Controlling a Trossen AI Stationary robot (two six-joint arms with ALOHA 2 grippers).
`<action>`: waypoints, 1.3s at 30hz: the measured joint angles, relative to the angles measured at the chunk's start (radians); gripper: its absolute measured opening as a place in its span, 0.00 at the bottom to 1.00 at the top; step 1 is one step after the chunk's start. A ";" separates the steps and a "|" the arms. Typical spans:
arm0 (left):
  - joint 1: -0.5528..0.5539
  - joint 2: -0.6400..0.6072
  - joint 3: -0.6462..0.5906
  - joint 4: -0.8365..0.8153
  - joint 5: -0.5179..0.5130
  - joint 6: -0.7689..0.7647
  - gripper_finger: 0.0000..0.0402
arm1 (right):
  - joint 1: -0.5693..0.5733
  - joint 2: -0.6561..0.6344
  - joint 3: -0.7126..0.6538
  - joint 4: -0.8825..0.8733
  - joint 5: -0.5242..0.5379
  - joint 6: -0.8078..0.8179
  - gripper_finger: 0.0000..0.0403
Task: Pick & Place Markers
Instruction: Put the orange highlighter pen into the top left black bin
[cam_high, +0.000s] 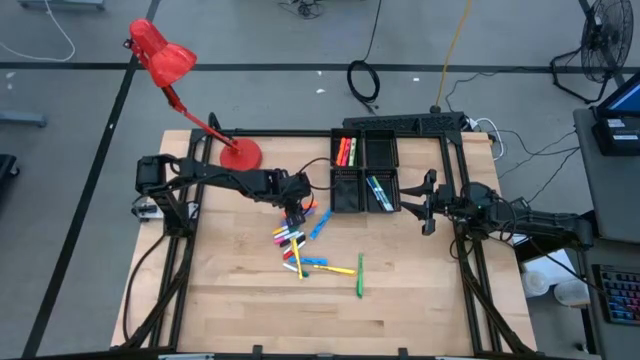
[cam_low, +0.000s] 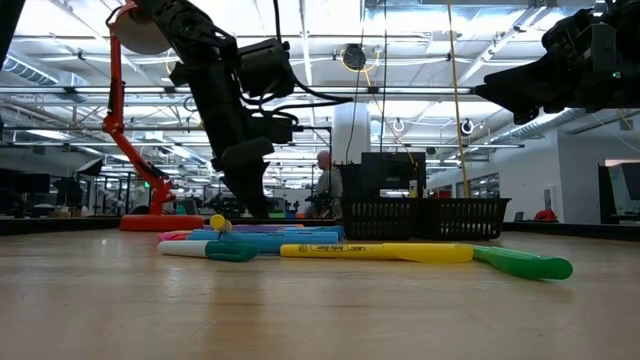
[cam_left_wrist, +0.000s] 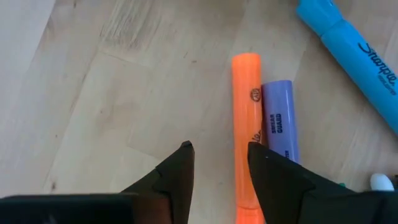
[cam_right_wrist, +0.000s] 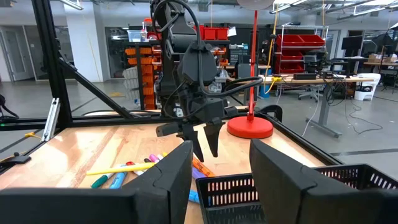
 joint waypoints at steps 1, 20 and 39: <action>0.000 0.000 0.000 -0.002 0.000 0.000 0.38 | 0.000 0.000 0.000 0.000 0.000 0.000 0.36; -0.007 0.000 0.000 -0.002 0.031 -0.019 0.45 | 0.000 0.000 0.000 0.000 0.000 0.000 0.36; -0.012 0.000 0.000 0.005 0.018 0.092 0.41 | 0.000 0.000 0.000 0.000 0.000 0.000 0.36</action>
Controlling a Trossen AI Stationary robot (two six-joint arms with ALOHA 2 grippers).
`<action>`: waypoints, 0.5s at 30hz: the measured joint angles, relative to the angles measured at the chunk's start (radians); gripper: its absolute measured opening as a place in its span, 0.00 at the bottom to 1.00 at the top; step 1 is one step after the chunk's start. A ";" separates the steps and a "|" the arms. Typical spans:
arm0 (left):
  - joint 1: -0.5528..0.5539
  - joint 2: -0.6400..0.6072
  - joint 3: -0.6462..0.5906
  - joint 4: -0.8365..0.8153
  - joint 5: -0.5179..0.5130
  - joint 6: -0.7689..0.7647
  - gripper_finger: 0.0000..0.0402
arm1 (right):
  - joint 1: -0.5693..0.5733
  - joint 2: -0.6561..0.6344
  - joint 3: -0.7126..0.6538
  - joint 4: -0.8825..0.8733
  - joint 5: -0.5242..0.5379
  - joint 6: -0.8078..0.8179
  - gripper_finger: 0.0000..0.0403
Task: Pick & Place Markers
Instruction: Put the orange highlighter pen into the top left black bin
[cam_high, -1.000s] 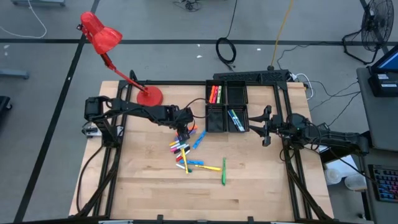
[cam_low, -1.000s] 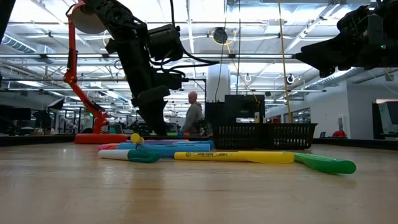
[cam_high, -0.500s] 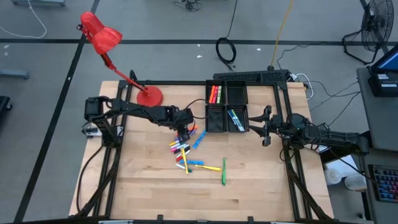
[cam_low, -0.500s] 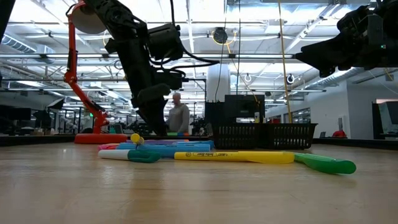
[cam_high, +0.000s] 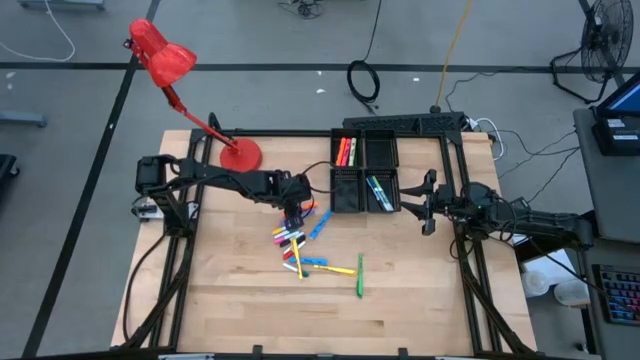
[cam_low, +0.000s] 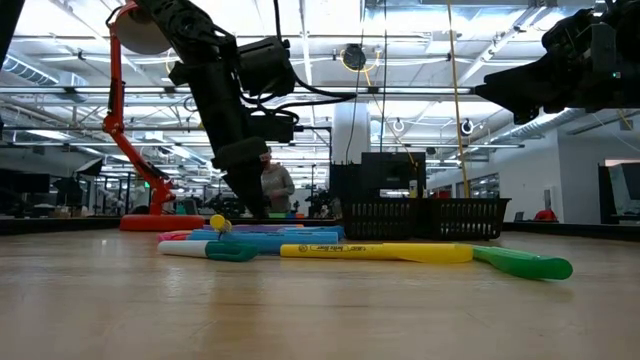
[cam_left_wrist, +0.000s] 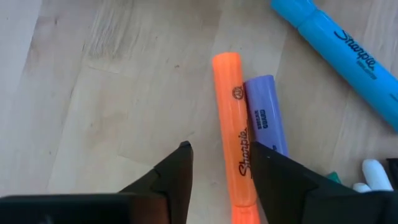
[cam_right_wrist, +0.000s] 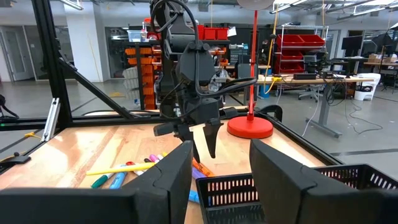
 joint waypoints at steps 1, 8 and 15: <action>0.000 0.000 0.000 0.000 0.000 0.004 0.41 | 0.000 0.000 0.000 0.000 0.000 0.000 0.36; 0.000 0.000 0.000 0.000 0.000 -0.009 0.44 | 0.000 0.000 0.000 0.000 0.000 0.000 0.36; 0.000 0.006 0.000 -0.007 -0.001 -0.008 0.42 | 0.000 0.000 0.000 0.000 0.000 0.000 0.36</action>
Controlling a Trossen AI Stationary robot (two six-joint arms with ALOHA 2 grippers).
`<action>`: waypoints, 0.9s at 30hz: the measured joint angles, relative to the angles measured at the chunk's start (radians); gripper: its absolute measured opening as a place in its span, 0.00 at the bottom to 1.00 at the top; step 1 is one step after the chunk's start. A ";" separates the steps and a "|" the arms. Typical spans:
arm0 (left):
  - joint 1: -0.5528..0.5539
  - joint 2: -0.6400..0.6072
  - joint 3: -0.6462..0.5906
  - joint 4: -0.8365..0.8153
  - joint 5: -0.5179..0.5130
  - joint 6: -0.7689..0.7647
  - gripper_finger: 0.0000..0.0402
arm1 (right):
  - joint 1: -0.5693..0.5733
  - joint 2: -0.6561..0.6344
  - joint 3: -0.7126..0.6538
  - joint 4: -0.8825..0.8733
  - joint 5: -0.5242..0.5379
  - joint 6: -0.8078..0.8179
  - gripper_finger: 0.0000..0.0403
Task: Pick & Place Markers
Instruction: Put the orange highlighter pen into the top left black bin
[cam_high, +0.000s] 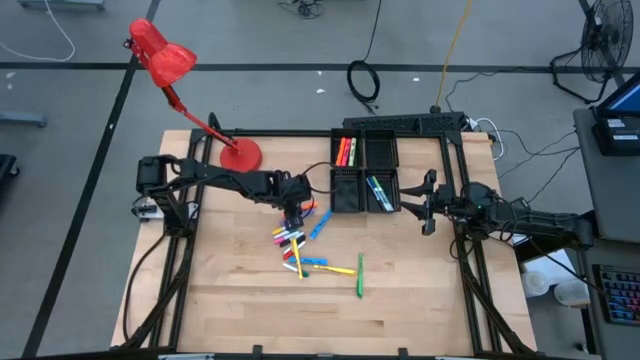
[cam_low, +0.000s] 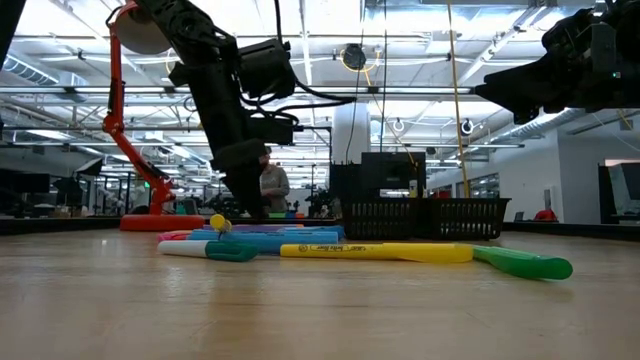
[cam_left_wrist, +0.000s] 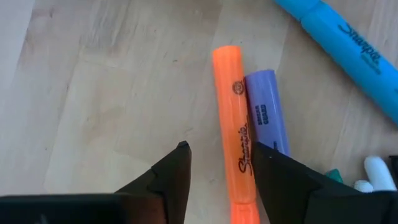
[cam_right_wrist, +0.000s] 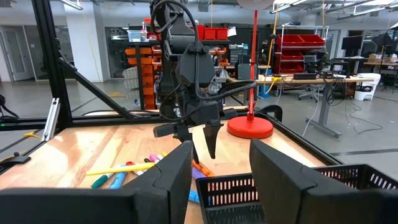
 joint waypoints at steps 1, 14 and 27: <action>-0.001 0.001 0.000 0.004 0.000 0.000 0.41 | 0.000 0.000 0.000 0.000 0.000 0.000 0.36; -0.002 0.042 -0.001 0.026 0.000 0.001 0.34 | 0.000 0.000 0.000 0.000 0.000 0.000 0.36; -0.002 0.042 -0.021 0.016 0.000 0.000 0.41 | 0.000 0.000 0.000 0.000 0.000 0.000 0.36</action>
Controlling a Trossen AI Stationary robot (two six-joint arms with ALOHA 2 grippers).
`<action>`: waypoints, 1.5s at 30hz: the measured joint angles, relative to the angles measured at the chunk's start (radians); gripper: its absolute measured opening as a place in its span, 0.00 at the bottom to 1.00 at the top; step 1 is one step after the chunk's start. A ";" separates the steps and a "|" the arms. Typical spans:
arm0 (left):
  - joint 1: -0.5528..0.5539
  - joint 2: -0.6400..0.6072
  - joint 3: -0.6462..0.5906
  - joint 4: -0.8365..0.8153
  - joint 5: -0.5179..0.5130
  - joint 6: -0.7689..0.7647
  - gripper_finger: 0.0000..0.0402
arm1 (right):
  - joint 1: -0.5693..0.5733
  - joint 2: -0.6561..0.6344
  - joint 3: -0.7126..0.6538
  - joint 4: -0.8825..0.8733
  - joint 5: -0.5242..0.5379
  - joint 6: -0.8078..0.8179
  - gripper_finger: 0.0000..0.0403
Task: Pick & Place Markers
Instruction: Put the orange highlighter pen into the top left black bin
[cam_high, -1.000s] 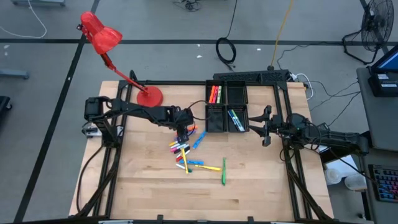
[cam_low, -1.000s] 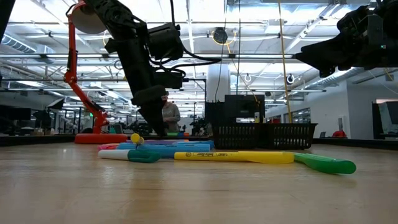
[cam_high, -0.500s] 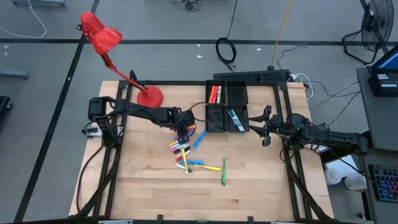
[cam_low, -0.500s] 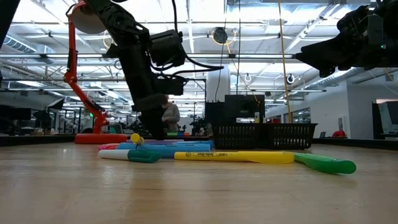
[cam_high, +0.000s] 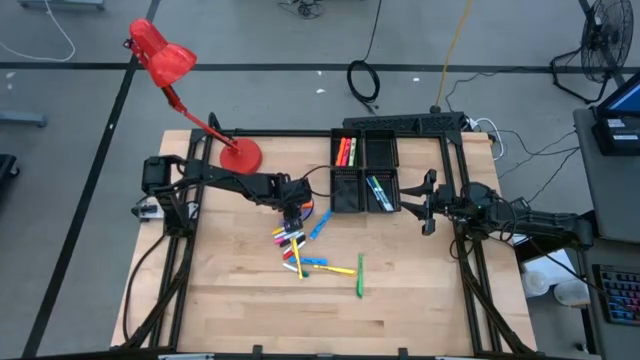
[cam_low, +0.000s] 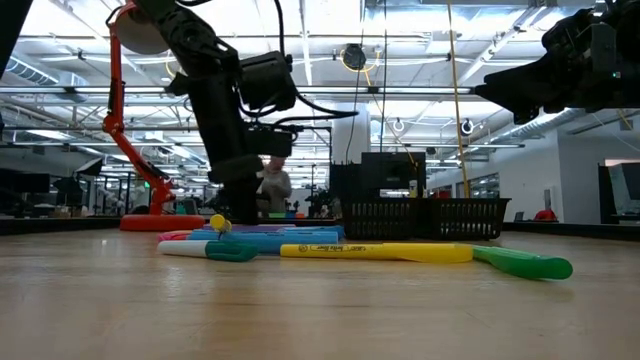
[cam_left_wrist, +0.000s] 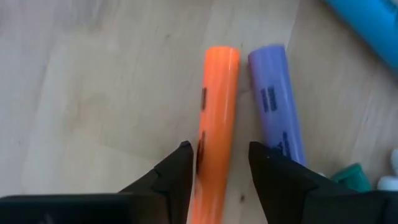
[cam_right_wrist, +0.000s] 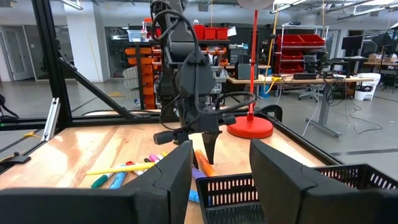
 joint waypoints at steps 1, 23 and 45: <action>0.000 0.000 -0.007 0.004 0.000 -0.001 0.41 | 0.000 0.000 0.000 0.000 0.000 0.000 0.36; -0.001 -0.003 -0.069 0.110 0.017 -0.003 0.31 | 0.000 0.000 0.000 0.000 0.000 0.000 0.36; 0.000 -0.001 -0.069 0.120 0.014 -0.002 0.23 | 0.000 0.000 0.000 0.000 0.000 0.000 0.36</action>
